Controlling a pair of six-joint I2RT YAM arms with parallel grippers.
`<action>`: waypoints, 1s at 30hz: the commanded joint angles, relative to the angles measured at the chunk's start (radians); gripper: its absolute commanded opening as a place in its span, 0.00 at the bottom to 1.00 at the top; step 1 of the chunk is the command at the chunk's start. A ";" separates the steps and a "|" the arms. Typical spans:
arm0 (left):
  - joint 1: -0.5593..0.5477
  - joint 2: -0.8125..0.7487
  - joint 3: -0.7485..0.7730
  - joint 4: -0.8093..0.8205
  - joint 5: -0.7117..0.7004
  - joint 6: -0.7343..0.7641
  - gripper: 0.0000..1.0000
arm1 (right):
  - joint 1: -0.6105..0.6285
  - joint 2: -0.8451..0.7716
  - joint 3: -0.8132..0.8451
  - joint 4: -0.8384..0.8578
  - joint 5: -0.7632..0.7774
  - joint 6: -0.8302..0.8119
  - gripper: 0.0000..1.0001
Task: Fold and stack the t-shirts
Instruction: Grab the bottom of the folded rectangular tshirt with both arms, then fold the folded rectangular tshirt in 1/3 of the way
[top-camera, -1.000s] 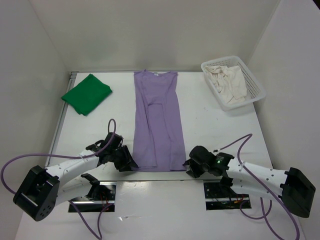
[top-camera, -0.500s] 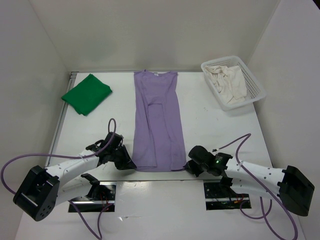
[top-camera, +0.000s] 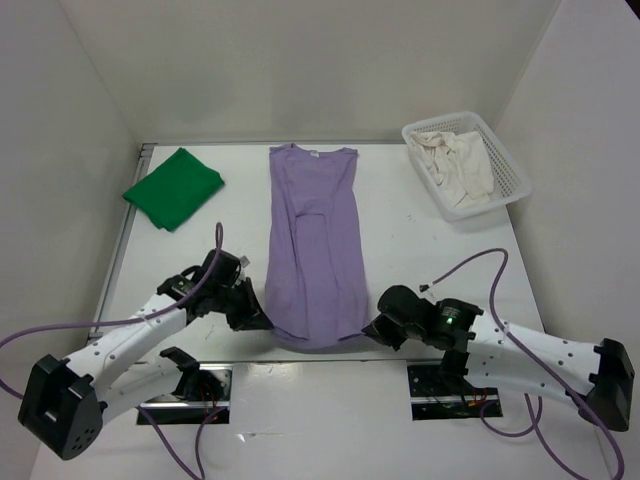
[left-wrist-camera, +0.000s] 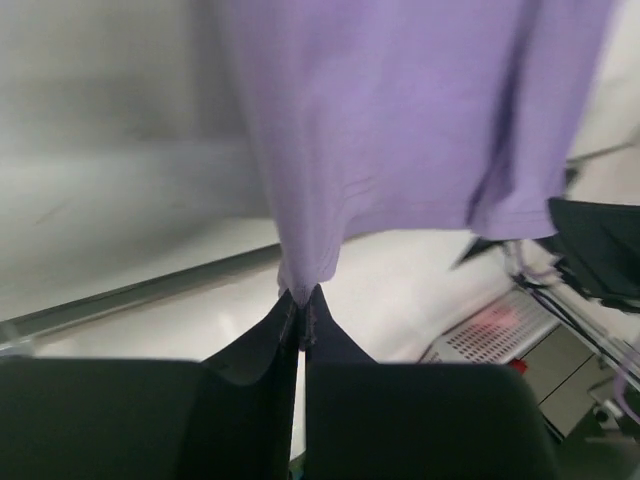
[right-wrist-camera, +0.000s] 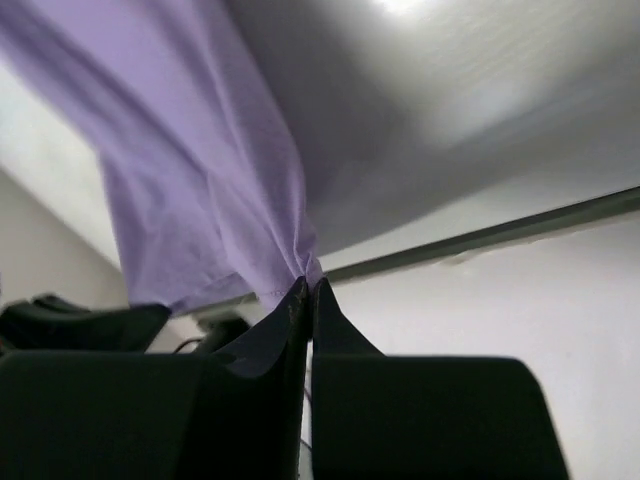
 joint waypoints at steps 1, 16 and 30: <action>0.004 -0.015 0.118 -0.049 0.029 0.023 0.00 | -0.025 -0.030 0.132 -0.133 0.087 -0.132 0.00; 0.278 0.360 0.393 0.203 0.006 0.135 0.00 | -0.662 0.444 0.457 0.211 -0.064 -0.907 0.00; 0.335 0.918 0.865 0.254 -0.094 0.235 0.00 | -0.710 1.076 0.993 0.273 -0.094 -1.124 0.00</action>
